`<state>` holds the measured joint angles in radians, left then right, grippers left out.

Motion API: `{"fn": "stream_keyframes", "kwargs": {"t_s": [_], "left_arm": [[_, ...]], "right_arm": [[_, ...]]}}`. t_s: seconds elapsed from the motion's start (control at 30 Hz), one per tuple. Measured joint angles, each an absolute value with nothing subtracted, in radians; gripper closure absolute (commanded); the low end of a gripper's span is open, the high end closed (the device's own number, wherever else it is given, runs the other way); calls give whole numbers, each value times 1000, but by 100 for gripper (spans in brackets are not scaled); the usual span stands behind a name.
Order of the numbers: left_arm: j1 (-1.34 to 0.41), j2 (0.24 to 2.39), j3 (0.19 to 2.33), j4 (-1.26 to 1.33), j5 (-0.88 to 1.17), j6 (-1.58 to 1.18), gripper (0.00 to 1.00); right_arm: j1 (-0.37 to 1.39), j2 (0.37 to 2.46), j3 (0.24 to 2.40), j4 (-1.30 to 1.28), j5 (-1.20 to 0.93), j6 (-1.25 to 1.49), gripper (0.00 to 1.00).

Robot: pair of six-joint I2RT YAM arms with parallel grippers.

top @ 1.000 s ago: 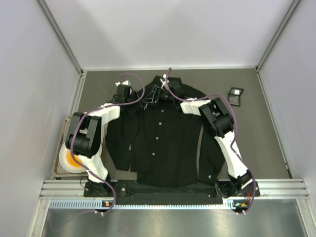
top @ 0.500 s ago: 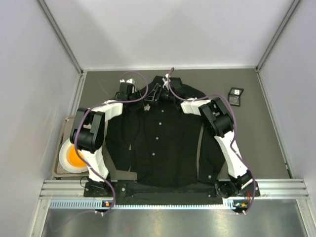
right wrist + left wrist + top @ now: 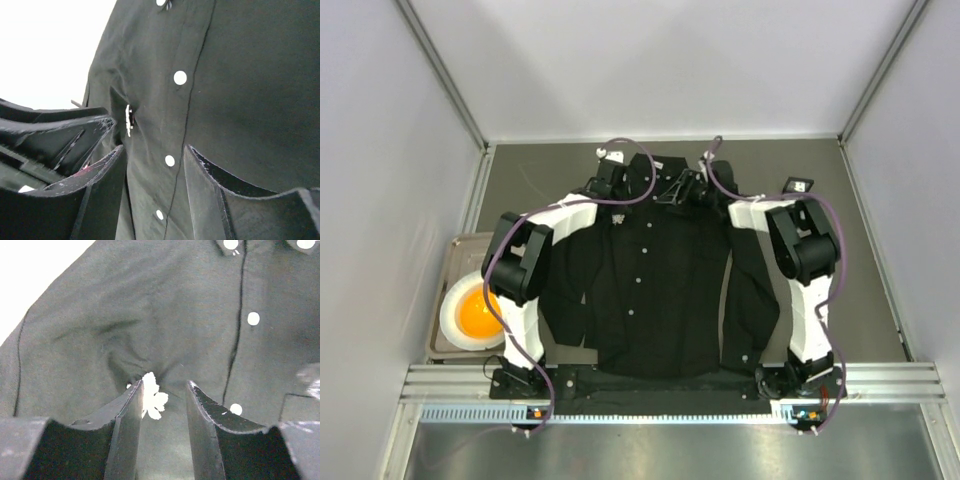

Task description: Remove the brooch from the garment

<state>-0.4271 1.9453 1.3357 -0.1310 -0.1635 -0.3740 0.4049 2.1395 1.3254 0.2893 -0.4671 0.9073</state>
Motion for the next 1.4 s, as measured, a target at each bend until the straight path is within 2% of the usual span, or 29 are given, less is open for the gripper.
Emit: {"fn": "stream_keyframes", "kwargs": {"t_s": [0.13,0.27,0.43,0.9,1.03,1.17,1.4], "left_arm": [[-437,1995,1383,-164,-220,-331,59],[-454,2012,1390,-204,-252,-295,57],[-479,2014,1391,-212,-250,-269,53],[-487,2039,1391,-233,-282,-260,53],[-487,2040,1391,-233,-287,-260,57],[-487,2040,1391,-233,-301,-263,66],[-482,2035,1380,-218,-304,-263,72]], "right_arm": [[362,2064,1271,286,-469,865,50],[367,2017,1243,295,-482,842,50],[379,2013,1237,299,-503,837,50],[448,2019,1243,298,-513,820,50],[470,2041,1261,293,-517,820,50],[486,2062,1280,284,-520,820,50],[508,2088,1323,277,-521,822,53]]}}
